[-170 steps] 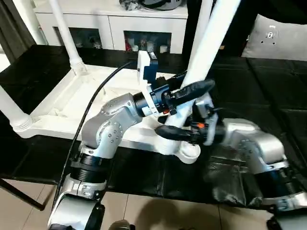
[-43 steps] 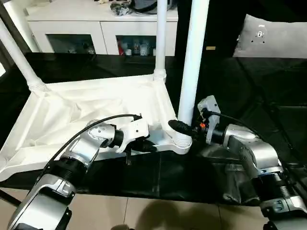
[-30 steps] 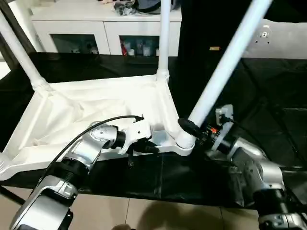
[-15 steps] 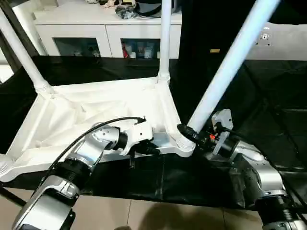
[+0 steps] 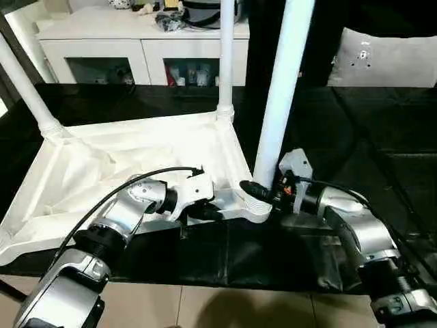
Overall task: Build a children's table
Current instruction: Insert table leg to table base
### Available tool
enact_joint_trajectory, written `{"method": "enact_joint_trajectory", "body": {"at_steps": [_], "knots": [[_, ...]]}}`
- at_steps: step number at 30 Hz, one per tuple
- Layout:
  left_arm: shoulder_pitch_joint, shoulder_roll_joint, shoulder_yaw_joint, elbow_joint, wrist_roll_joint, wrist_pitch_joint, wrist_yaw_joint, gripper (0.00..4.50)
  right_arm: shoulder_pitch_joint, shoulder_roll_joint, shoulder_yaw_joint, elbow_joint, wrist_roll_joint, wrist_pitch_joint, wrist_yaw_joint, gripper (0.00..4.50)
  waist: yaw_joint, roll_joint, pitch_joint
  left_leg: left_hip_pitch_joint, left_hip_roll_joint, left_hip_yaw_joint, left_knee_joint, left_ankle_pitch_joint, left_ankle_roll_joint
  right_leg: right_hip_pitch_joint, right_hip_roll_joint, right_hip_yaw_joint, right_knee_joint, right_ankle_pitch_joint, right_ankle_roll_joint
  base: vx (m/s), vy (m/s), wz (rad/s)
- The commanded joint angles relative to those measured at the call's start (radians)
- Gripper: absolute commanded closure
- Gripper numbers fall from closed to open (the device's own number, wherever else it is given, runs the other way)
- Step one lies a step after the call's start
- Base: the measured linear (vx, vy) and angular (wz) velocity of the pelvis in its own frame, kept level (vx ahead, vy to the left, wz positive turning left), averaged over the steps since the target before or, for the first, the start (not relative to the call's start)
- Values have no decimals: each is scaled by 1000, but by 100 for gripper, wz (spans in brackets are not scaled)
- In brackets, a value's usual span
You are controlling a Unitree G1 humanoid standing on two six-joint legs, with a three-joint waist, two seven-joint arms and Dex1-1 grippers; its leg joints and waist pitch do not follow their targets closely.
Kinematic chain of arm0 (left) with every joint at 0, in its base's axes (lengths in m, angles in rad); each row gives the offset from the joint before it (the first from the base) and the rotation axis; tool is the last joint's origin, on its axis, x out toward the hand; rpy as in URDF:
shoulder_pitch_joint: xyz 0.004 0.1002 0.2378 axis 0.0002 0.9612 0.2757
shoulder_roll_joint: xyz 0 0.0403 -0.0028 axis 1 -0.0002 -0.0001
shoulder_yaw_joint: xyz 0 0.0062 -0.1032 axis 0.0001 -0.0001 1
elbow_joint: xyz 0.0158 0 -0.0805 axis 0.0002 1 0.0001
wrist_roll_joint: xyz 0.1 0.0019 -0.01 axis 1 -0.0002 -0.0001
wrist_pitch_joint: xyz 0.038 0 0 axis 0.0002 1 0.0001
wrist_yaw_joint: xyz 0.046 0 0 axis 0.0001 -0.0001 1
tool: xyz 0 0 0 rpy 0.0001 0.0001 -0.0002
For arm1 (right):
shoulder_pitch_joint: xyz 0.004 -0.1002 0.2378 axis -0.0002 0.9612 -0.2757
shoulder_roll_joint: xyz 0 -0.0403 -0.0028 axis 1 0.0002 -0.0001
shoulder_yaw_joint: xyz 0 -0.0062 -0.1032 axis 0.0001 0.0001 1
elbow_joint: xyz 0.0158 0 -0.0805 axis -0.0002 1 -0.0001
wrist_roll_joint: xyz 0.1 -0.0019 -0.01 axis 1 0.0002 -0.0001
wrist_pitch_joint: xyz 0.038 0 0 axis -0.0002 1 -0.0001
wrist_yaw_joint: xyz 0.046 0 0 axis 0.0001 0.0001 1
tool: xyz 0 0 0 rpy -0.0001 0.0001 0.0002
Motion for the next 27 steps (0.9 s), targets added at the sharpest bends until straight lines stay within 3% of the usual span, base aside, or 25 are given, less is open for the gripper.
{"method": "enact_joint_trajectory", "body": {"at_steps": [1,2,11,17,18,20,24,25,27], "knots": [[-7,13,-30,0,37,-17,-28,450,31,-21,45,95,-78,60,0,259,-6,-14,-29,6,53,-33,-87,-395,14,13,-97,48,-113,-633,-81,0,0,0],[-7,13,-30,0,37,-18,-28,450,30,-23,49,97,-78,59,2,259,-6,-10,-29,5,53,-34,-88,-393,13,13,-98,48,-111,-629,-82,0,0,0],[-7,11,-20,12,27,-12,-26,450,45,-25,57,89,-73,70,1,259,-10,-11,-29,7,57,-34,-94,-409,10,12,-97,50,-112,-600,-94,0,0,0],[42,-39,42,-102,-45,179,42,450,85,31,-4,76,-76,110,-175,259,-16,-8,-23,10,59,-38,-99,-450,-8,7,-99,49,-116,-648,-85,0,0,0],[56,-52,49,-130,-52,221,66,450,87,44,-10,76,-81,117,-210,259,-20,-3,-20,16,55,-40,-95,-478,-11,0,-99,45,-123,-684,-74,0,0,0],[79,-79,55,-179,-52,283,116,450,78,78,-31,89,-86,132,-288,259,-33,-5,-16,21,49,-44,-94,-535,-16,-7,-93,34,-134,-736,-42,0,0,0],[113,-151,47,-264,-17,377,241,450,27,162,-84,151,-101,138,-489,259,-61,1,-16,17,53,-55,-103,-592,-28,-3,-90,23,-133,-701,-40,0,0,0],[115,-175,41,-276,3,396,280,450,13,182,-97,169,-106,134,-539,259,-67,-7,-19,18,51,-56,-103,-600,-27,1,-90,19,-135,-687,-38,0,0,0],[114,-217,34,-291,36,424,348,450,-5,209,-110,194,-112,122,-607,259,-80,0,-16,16,52,-56,-105,-614,-26,0,-91,17,-138,-672,-40,0,0,0]]}}
